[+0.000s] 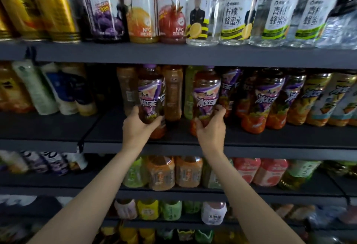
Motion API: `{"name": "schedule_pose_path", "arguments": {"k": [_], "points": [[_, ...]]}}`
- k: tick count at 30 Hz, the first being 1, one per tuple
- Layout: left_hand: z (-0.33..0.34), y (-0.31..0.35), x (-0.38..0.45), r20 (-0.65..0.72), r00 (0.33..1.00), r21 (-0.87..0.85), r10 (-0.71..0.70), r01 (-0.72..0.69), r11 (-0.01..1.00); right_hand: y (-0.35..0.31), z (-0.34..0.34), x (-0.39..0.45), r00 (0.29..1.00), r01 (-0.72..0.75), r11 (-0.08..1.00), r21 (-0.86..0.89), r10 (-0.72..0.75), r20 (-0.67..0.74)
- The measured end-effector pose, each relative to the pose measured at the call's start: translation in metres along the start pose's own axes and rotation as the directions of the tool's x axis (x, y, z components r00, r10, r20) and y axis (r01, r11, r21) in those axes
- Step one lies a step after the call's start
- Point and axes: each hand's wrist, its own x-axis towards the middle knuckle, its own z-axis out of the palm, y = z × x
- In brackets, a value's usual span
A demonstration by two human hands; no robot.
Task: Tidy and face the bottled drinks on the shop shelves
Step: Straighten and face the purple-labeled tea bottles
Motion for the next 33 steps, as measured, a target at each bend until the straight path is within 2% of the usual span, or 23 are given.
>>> {"name": "schedule_pose_path", "arguments": {"k": [3, 7, 10, 18, 24, 30, 33], "points": [[0.016, 0.010, -0.002, 0.075, 0.997, -0.021, 0.035, -0.034, 0.999, 0.016, -0.023, 0.017, 0.993, -0.060, 0.998, -0.008, 0.059, -0.097], [0.032, 0.025, -0.002, 0.182, 0.981, -0.024, 0.068, -0.065, 0.998, 0.031, -0.036, 0.038, 0.987, -0.094, 0.990, -0.109, 0.078, -0.141], [0.042, 0.033, 0.000, 0.242, 0.966, -0.008, 0.094, -0.095, 0.995, 0.037, -0.035, 0.047, 0.988, -0.096, 0.985, -0.140, 0.077, -0.137], [0.065, 0.038, -0.005, 0.197, 0.974, 0.035, 0.113, -0.122, 0.992, 0.041, -0.026, 0.069, 0.993, -0.108, 0.969, -0.221, 0.096, -0.067], [0.066, 0.032, -0.003, 0.315, 0.946, 0.092, 0.074, -0.108, 0.990, 0.041, -0.014, 0.089, 0.989, -0.142, 0.970, -0.195, 0.129, -0.077], [0.068, 0.039, -0.001, 0.407, 0.911, 0.080, 0.063, -0.105, 0.991, 0.050, -0.021, 0.087, 0.994, -0.110, 0.974, -0.199, 0.110, -0.012], [0.082, 0.051, -0.008, 0.426, 0.902, 0.052, 0.075, -0.107, 0.993, 0.055, -0.042, 0.069, 0.998, 0.055, 0.975, -0.214, -0.056, 0.001]]}}
